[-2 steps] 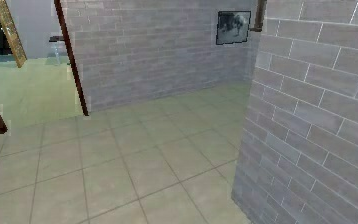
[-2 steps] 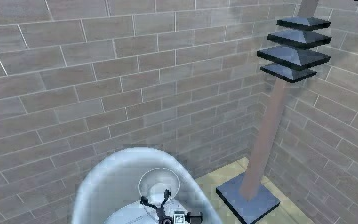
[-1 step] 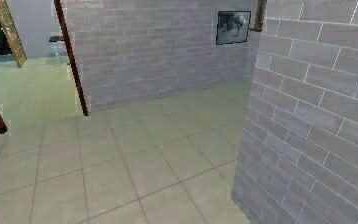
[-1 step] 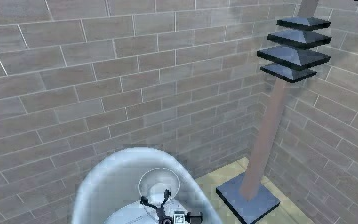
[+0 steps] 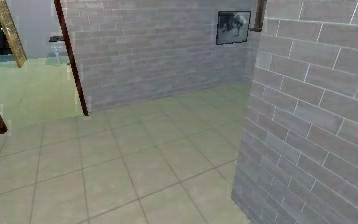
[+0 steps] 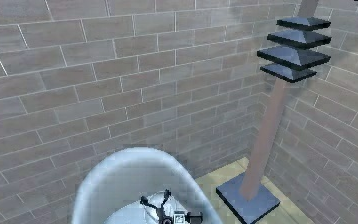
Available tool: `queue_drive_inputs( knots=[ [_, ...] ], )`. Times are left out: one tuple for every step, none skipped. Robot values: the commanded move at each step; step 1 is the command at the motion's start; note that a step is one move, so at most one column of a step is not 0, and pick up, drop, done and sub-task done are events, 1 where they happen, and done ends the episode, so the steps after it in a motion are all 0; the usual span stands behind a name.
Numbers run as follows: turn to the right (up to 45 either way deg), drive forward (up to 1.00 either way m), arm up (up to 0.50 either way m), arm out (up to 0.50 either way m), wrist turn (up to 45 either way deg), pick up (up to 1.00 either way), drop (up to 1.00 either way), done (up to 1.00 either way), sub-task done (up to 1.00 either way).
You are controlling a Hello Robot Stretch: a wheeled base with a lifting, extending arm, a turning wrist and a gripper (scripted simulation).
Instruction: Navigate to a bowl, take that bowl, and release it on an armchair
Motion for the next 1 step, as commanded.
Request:
queue_drive_inputs(
  knots=[
    [0.0, 0.0, 0.1, 0.0, 0.0, 0.0, 0.0, 0.0, 0.0]
  ],
)
